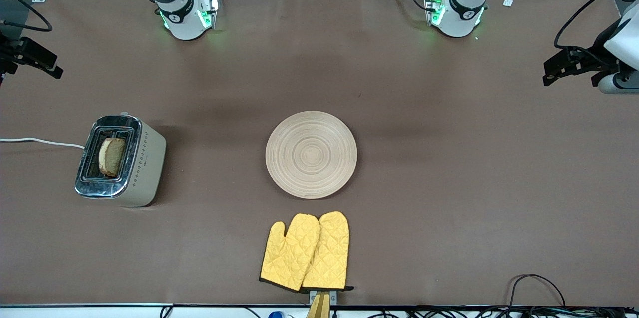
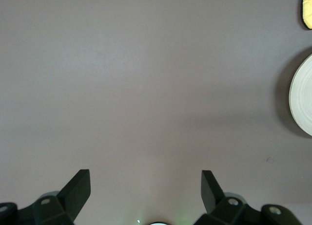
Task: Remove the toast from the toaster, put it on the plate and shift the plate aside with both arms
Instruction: 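Reach the right gripper down to the toast in the toaster, then grasp the toast slice with the right gripper and lift it out, then carry the toast with the right gripper over the wooden plate, then lower the toast onto the plate and open the right gripper, then raise the right gripper away while the left gripper reaches the plate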
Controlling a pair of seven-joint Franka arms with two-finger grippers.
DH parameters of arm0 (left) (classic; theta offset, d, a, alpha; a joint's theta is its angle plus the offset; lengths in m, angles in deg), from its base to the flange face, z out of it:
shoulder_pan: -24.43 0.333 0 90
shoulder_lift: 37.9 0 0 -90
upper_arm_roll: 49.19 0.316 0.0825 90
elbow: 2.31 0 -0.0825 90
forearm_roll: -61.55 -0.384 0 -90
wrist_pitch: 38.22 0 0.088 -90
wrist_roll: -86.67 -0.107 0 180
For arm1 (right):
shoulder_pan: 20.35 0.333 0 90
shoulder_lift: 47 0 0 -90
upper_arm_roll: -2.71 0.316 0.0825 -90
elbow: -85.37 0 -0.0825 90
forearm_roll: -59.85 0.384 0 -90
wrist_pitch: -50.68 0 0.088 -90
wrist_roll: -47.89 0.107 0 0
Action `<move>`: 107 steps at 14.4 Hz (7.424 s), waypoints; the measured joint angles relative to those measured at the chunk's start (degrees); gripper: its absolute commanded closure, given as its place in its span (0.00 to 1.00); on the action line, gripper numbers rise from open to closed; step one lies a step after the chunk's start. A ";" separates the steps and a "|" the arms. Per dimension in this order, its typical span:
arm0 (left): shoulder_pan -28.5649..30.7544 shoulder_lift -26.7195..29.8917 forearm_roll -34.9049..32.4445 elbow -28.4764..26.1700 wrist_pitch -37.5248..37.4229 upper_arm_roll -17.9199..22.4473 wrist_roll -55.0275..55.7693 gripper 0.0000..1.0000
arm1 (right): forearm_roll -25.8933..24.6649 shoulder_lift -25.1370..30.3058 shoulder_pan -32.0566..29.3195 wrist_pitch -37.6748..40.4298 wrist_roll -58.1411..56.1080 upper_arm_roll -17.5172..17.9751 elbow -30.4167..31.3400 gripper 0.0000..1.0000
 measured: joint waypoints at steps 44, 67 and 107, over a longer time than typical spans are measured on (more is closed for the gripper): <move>0.27 -0.24 0.00 0.91 0.57 0.38 0.06 0.00 | 1.72 -16.80 -4.37 -39.20 -0.02 0.18 21.27 1.00; 0.41 -0.39 0.00 0.91 0.70 0.41 0.06 0.00 | 13.48 -13.54 32.51 -27.71 31.19 1.87 7.53 1.00; 0.53 -1.22 0.00 0.90 0.74 0.43 0.07 0.00 | 15.33 -28.96 33.48 -68.91 12.15 -0.08 29.62 0.00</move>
